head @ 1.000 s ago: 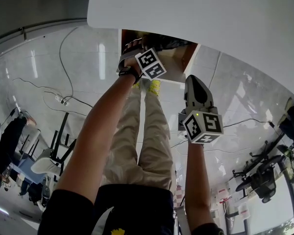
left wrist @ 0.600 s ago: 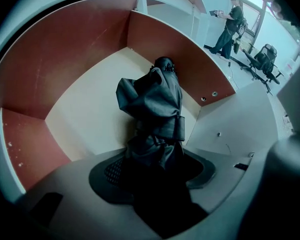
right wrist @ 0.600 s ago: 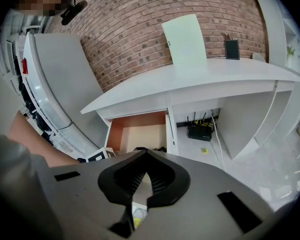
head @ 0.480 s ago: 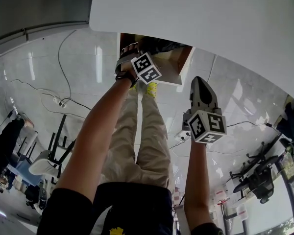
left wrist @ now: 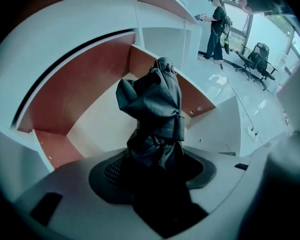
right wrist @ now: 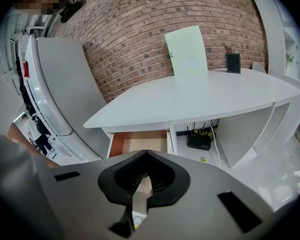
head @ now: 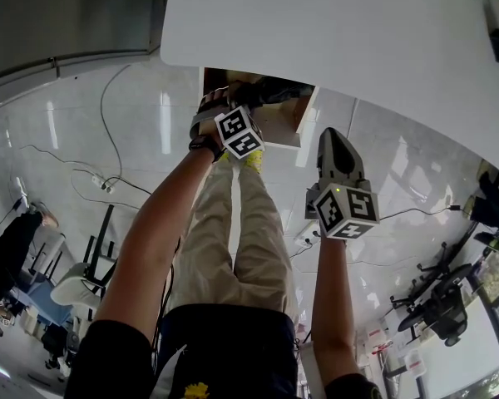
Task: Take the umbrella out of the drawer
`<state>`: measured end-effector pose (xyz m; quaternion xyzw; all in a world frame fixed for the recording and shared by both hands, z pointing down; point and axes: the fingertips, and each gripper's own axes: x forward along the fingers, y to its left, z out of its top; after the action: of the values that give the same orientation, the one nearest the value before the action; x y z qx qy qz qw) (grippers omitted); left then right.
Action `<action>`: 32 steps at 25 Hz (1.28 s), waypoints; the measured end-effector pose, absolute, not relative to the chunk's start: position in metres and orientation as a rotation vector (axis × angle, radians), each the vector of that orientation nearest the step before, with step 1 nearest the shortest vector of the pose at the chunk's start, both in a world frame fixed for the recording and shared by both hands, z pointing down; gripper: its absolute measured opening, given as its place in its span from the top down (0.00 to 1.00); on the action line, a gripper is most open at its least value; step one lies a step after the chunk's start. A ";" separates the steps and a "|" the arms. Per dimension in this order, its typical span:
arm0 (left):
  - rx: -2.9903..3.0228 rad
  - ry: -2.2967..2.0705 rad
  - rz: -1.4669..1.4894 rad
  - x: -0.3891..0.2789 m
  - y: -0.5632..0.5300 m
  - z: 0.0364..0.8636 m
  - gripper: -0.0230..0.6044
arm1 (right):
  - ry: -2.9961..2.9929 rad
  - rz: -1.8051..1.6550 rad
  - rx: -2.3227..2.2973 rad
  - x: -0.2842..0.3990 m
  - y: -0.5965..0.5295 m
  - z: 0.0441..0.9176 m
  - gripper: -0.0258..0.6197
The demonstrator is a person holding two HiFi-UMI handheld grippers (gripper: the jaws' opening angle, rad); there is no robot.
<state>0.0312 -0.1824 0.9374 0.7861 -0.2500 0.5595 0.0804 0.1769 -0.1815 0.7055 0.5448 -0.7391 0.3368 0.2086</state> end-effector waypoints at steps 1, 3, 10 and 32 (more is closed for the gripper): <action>2.362 -0.745 1.660 0.032 -0.181 0.930 0.55 | -2.062 0.934 1.518 0.175 -0.182 0.701 0.92; 2.379 -0.745 1.635 0.034 -0.177 0.914 0.55 | -2.074 0.927 1.524 0.171 -0.185 0.692 0.92; 2.375 -0.804 1.484 0.020 -0.159 0.858 0.55 | -2.139 0.908 1.563 0.158 -0.199 0.649 0.92; 2.431 -1.115 1.133 -0.006 -0.208 0.650 0.54 | -2.262 0.784 1.655 0.142 -0.220 0.504 0.92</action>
<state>-0.0057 -0.2076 0.6503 0.8311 -0.3813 0.3873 0.1181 0.1423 -0.2198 0.5039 0.5648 -0.7720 0.2677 0.1154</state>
